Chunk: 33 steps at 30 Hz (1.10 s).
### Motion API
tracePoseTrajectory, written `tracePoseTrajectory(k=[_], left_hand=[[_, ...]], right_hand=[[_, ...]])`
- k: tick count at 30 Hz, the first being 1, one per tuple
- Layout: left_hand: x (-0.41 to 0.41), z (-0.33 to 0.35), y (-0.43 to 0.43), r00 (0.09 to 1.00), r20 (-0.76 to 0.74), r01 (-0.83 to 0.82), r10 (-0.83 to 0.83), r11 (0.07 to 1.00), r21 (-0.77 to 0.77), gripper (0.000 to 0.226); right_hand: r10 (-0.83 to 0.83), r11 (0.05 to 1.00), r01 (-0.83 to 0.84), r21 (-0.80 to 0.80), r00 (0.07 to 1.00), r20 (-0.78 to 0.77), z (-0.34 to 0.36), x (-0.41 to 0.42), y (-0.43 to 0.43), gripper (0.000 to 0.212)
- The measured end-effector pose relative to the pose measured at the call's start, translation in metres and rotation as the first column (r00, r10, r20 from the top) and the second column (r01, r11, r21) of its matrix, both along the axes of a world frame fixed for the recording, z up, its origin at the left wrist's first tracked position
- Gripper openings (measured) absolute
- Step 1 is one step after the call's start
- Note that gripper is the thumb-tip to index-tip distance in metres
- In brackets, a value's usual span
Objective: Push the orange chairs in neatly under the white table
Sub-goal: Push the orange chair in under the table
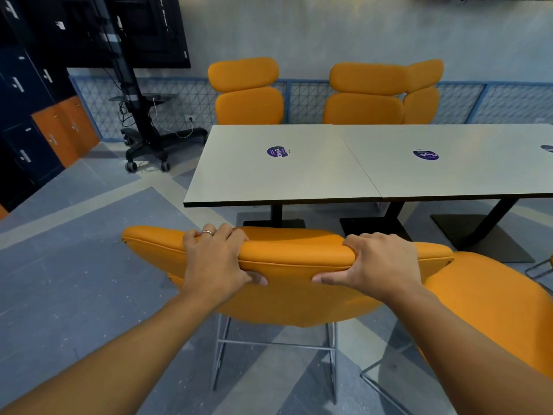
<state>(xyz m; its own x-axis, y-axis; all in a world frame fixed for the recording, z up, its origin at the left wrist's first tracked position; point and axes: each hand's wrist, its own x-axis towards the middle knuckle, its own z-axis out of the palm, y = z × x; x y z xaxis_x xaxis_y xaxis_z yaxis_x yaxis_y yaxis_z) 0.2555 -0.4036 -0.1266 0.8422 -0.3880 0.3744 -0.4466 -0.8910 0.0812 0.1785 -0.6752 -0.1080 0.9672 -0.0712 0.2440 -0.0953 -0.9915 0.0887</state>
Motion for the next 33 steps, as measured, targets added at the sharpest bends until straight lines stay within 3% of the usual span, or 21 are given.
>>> tracePoseTrajectory(k=[9,22,33], left_hand=[[0.09,0.006,-0.04,0.999,-0.038,-0.026,0.026,1.0,-0.002,0.079],[0.142,0.0,-0.071,0.996,-0.035,-0.085,0.085,0.996,0.003,0.079],[0.15,0.007,-0.081,0.987,-0.117,-0.108,0.108,0.994,0.008,0.08]], right_hand=[[-0.004,1.0,0.004,-0.004,1.0,0.025,0.007,0.094,-0.038,0.097],[0.024,1.0,-0.024,0.001,0.999,0.027,0.004,0.155,-0.072,0.101],[0.079,0.997,-0.079,-0.001,0.996,0.039,0.005,0.169,-0.082,0.098]])
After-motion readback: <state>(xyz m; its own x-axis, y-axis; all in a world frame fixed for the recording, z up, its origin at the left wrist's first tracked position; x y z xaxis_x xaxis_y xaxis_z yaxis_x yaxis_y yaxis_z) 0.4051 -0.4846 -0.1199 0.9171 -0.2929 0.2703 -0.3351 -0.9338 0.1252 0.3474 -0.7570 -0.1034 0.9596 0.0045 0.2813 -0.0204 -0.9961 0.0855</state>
